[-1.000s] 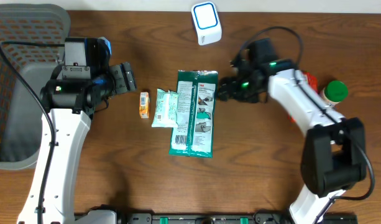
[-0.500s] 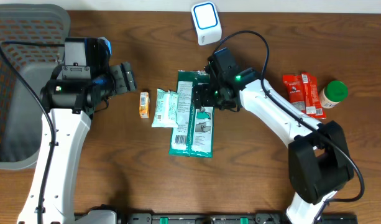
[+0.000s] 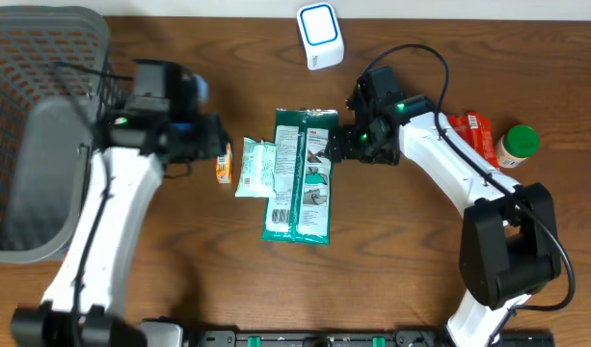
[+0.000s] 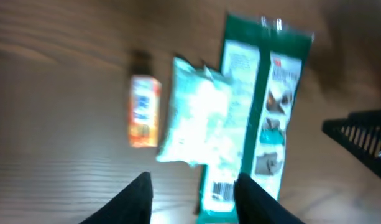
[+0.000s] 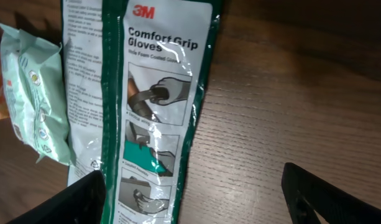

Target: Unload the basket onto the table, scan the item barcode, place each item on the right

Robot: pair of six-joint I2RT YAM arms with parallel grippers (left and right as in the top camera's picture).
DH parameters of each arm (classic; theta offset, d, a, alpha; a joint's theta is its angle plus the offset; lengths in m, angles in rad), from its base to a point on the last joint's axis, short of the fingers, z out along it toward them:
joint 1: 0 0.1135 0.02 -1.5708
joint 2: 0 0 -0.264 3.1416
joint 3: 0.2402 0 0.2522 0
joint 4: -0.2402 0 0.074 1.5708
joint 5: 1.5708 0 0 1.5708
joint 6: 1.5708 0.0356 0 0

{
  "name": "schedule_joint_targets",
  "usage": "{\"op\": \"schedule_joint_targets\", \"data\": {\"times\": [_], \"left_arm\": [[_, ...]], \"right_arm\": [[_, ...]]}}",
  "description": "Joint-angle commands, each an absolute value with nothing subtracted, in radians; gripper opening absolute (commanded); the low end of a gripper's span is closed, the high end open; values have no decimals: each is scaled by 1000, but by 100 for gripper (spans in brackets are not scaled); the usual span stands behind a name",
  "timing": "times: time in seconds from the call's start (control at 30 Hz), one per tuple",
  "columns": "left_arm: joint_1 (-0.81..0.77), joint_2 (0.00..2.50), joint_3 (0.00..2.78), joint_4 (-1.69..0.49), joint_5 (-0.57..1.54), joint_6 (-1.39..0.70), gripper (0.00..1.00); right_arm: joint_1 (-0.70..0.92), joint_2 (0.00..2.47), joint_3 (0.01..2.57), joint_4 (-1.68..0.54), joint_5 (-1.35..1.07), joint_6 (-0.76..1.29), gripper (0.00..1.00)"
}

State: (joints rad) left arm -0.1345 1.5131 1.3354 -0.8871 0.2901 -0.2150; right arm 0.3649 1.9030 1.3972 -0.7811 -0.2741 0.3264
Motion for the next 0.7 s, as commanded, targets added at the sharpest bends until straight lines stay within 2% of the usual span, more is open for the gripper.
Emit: {"op": "schedule_joint_targets", "data": {"times": [0.0, 0.13, 0.3, 0.67], "left_arm": [[-229, 1607, 1318, -884, 325, -218, 42], [-327, 1702, 1318, -823, 324, -218, 35], [-395, 1798, 1318, -736, 321, -218, 26], [-408, 1911, 1317, -706, 139, -222, 25]], "right_arm": [[356, 1900, 1391, -784, -289, 298, 85], [323, 1900, 1391, -802, -304, 299, 78], [287, 1900, 1391, -825, -323, 298, 76], [302, 1900, 1307, -777, -323, 298, 77]]}}
